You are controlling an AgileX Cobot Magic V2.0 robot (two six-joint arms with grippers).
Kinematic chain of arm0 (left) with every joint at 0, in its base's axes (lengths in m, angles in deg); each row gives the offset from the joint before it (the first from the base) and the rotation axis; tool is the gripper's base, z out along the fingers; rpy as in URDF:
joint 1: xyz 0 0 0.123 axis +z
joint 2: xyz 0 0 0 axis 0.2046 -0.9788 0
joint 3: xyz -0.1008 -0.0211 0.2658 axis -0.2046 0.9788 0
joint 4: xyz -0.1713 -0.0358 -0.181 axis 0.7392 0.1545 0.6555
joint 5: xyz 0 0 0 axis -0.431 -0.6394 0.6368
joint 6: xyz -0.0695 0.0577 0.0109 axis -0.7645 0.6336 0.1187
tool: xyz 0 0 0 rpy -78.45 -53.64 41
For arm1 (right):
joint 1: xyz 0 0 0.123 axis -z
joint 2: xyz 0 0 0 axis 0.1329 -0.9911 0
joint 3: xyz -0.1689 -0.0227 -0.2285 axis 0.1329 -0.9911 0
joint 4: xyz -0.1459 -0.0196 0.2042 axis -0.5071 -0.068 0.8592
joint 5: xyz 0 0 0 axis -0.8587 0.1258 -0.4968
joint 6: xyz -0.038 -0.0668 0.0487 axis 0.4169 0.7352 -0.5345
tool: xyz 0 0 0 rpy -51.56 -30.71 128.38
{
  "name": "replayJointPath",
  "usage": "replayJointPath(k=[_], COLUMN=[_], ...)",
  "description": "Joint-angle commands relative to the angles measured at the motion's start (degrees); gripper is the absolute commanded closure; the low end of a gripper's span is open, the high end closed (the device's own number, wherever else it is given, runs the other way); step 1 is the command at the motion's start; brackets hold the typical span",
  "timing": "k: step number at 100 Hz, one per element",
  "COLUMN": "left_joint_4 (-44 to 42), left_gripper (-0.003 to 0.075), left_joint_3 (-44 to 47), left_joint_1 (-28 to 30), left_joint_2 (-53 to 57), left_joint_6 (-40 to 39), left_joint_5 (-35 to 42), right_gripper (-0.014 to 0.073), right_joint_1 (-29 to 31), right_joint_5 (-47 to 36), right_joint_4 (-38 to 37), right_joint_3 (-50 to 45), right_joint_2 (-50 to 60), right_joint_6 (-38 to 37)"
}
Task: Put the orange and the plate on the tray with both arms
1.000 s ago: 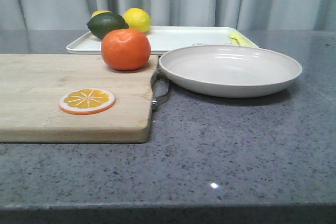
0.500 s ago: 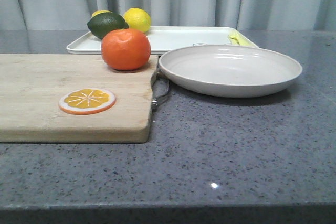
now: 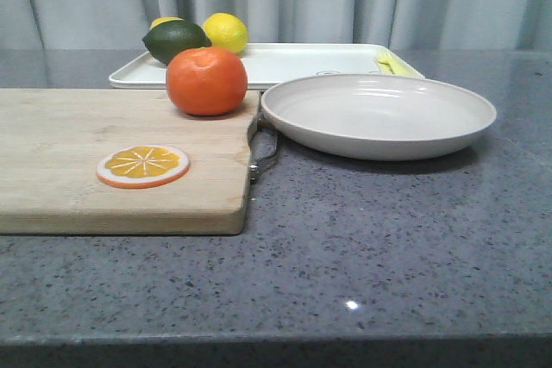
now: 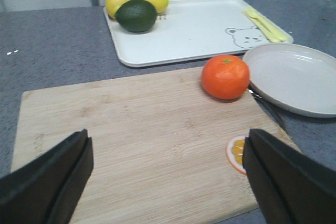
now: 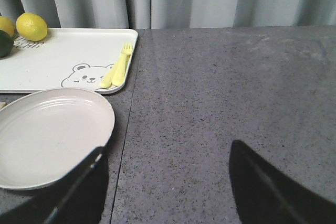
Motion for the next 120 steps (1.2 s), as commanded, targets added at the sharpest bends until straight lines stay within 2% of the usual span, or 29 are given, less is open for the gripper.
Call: replayJointPath(k=[1, 24, 38, 62, 70, 102, 120], left_joint_4=[9.9, 22.58, 27.82, 29.44, 29.58, 29.58, 29.97], left_gripper=[0.0153, 0.0153, 0.0153, 0.0153, 0.0153, 0.0153, 0.0153], left_joint_3=[-2.12, -2.54, -6.47, -14.95, -16.9, -21.89, -24.28], left_joint_1=[-0.45, -0.45, -0.45, -0.56, -2.18, -13.42, -16.1], left_joint_2=[-2.15, -12.24, -19.69, -31.86, -35.11, -47.62, -53.63], left_joint_6=[8.54, 23.07, 31.02, 40.46, 43.17, 45.08, 45.08], left_joint_5=[3.66, 5.0, 5.05, 4.45, 4.33, 11.05, 15.03], right_gripper=[0.0094, 0.0094, 0.0094, 0.0094, 0.0094, 0.0094, 0.0094], right_joint_1=[-0.13, -0.13, -0.13, -0.13, -0.13, -0.13, -0.13], right_joint_5=[-4.83, -4.9, -4.9, -4.96, -4.96, -5.6, -5.6], right_joint_4=[-0.03, -0.03, -0.03, -0.03, -0.03, -0.03, -0.03], right_joint_3=[1.87, 1.87, 1.87, 1.87, 1.87, 1.87, 1.87], right_joint_2=[-0.99, -0.99, -0.99, -0.99, -0.99, -0.99, -0.99], right_joint_6=[-0.07, -0.07, -0.07, -0.07, -0.07, -0.07, -0.07])
